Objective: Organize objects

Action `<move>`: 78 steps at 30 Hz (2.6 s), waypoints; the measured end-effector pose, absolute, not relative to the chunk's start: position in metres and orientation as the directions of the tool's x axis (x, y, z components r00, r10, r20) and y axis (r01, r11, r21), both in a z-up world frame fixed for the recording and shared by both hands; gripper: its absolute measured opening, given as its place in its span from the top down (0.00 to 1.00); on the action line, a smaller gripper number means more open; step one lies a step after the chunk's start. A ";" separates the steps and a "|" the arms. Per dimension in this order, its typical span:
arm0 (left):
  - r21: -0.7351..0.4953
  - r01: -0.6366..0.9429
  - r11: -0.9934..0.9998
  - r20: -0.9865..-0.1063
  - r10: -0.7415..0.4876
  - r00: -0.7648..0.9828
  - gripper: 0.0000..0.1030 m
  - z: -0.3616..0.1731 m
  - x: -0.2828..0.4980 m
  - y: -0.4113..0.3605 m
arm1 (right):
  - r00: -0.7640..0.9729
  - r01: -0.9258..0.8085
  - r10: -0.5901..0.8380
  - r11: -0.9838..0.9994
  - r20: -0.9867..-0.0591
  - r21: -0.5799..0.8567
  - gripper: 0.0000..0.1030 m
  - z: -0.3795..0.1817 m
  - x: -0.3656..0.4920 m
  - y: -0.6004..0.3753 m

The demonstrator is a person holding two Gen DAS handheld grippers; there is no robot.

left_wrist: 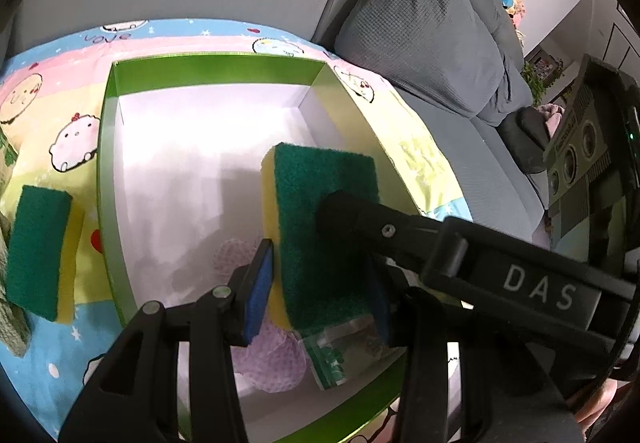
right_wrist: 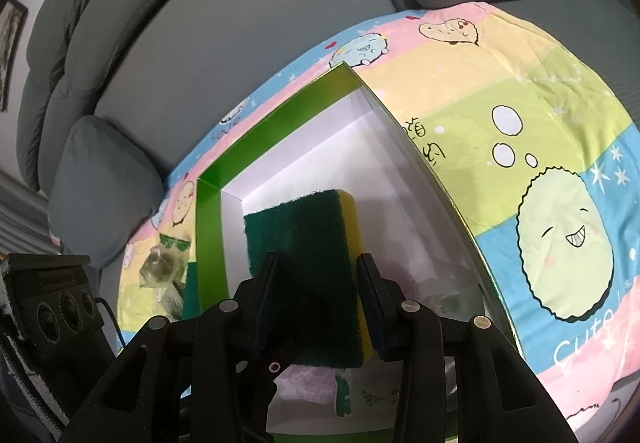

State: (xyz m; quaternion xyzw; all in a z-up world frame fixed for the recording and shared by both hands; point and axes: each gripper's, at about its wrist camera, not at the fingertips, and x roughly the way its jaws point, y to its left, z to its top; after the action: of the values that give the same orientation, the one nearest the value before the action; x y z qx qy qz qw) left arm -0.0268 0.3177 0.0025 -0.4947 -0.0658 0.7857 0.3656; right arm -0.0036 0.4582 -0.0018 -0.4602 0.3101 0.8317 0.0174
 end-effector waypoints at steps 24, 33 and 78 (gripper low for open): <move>-0.530 -0.446 -0.721 -0.724 0.659 -0.203 0.60 -0.002 -0.031 0.317 | -0.539 -0.398 -0.129 -0.832 -0.832 0.387 0.60 -0.009 -0.006 0.467; -0.534 -0.476 -0.698 -0.675 0.692 -0.257 0.53 0.021 -0.015 0.284 | -0.603 -0.392 -0.059 -0.846 -0.795 0.360 0.60 0.014 0.006 0.459; -0.486 0.055 -0.872 -0.745 0.380 -0.549 0.24 -0.043 -0.021 0.008 | -0.432 0.048 -0.329 -0.938 -0.840 0.343 0.36 -0.028 -0.053 0.204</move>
State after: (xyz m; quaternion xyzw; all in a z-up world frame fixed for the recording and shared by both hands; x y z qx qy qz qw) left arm -0.0212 0.0080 -0.0426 -0.4652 -0.2339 0.8484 0.0957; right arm -0.0529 0.2038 -0.0283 -0.5208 0.1351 0.8353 -0.1128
